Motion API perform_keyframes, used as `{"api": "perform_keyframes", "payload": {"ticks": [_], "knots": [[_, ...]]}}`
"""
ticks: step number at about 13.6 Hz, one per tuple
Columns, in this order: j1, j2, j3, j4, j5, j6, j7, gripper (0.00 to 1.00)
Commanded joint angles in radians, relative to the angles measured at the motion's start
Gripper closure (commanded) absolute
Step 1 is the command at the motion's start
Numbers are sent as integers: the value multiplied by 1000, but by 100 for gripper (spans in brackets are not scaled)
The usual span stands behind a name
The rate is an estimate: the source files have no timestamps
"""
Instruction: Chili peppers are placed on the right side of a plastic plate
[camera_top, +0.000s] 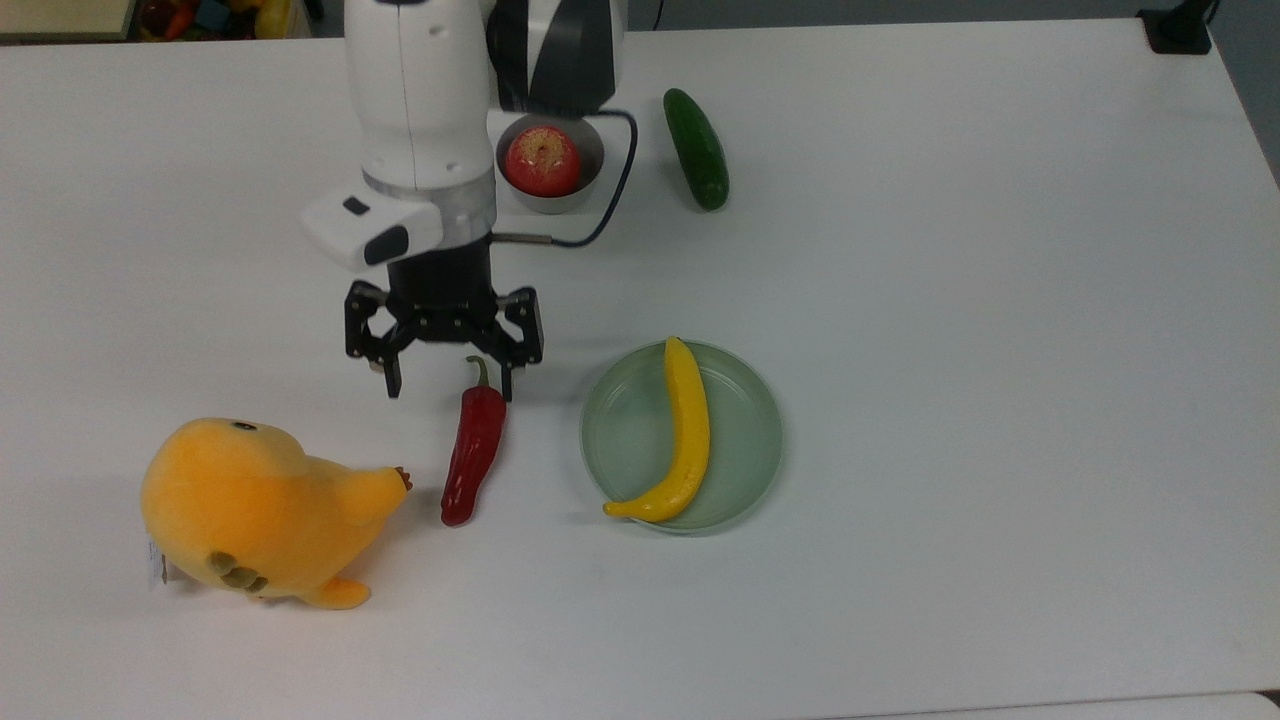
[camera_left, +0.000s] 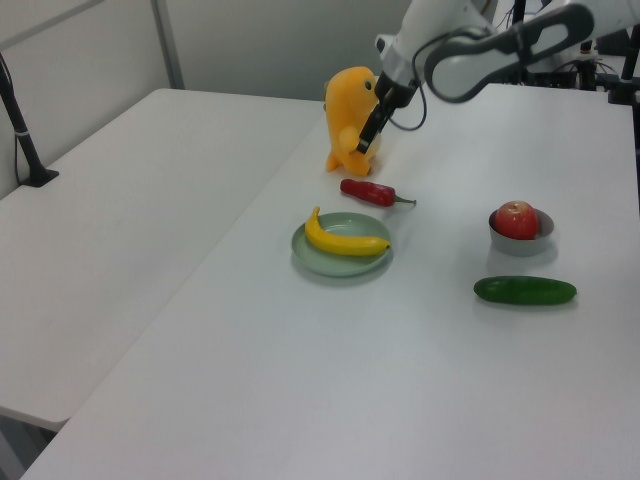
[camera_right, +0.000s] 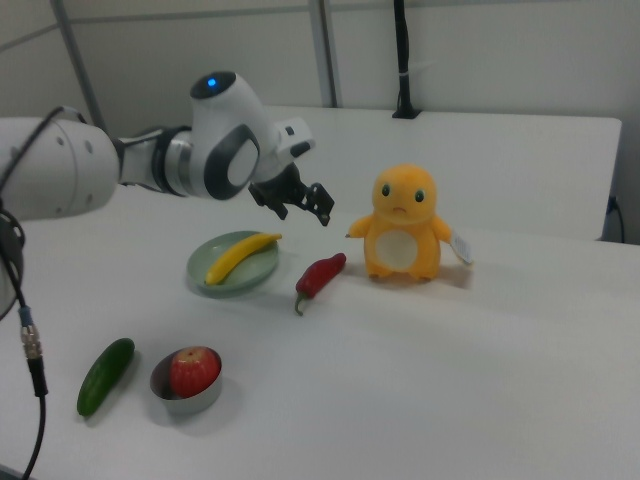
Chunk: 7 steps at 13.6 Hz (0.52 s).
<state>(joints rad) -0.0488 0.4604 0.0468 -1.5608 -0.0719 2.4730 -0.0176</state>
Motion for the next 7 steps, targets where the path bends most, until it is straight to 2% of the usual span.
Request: {"api": "perform_keyframes", "payload": {"ticks": [1, 5, 7], "knots": [[4, -138, 7, -44, 1, -181, 19, 0], [4, -267, 5, -42, -3, -466, 13, 0], [6, -317, 1, -45, -2, -552, 7, 0]]}}
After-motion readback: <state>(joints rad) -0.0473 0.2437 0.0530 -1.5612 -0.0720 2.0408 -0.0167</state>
